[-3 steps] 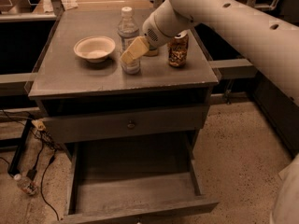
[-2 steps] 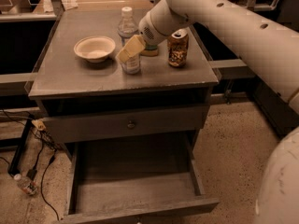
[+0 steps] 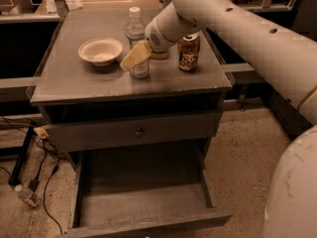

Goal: Place blue plastic bottle into middle drawer

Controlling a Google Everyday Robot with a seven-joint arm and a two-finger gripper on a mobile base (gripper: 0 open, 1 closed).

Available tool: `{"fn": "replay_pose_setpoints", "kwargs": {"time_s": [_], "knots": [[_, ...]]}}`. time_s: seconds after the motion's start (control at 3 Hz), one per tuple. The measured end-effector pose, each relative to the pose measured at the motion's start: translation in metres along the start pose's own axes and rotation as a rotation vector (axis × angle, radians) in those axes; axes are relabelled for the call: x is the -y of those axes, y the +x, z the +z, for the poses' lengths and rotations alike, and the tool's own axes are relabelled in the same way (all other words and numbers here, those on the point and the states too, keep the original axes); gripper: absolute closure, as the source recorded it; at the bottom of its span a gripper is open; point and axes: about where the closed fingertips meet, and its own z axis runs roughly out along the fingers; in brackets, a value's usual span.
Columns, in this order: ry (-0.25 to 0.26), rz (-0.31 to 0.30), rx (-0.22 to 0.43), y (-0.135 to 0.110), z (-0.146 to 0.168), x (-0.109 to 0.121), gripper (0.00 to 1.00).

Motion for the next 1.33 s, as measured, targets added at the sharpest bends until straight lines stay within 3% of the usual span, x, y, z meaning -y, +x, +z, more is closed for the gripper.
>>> {"fn": "replay_pose_setpoints", "kwargs": {"time_s": [0.33,0.67,1.0,1.33], "knots": [[-0.023,-0.003,-0.002,-0.0020,0.0092,-0.0037,0.00],[-0.023,-0.003,-0.002,-0.0020,0.0092,-0.0037,0.19],[-0.023,-0.003,-0.002,-0.0020,0.0093,-0.0037,0.50],[-0.023,-0.003,-0.002,-0.0020,0.0093,-0.0037,0.73]]}}
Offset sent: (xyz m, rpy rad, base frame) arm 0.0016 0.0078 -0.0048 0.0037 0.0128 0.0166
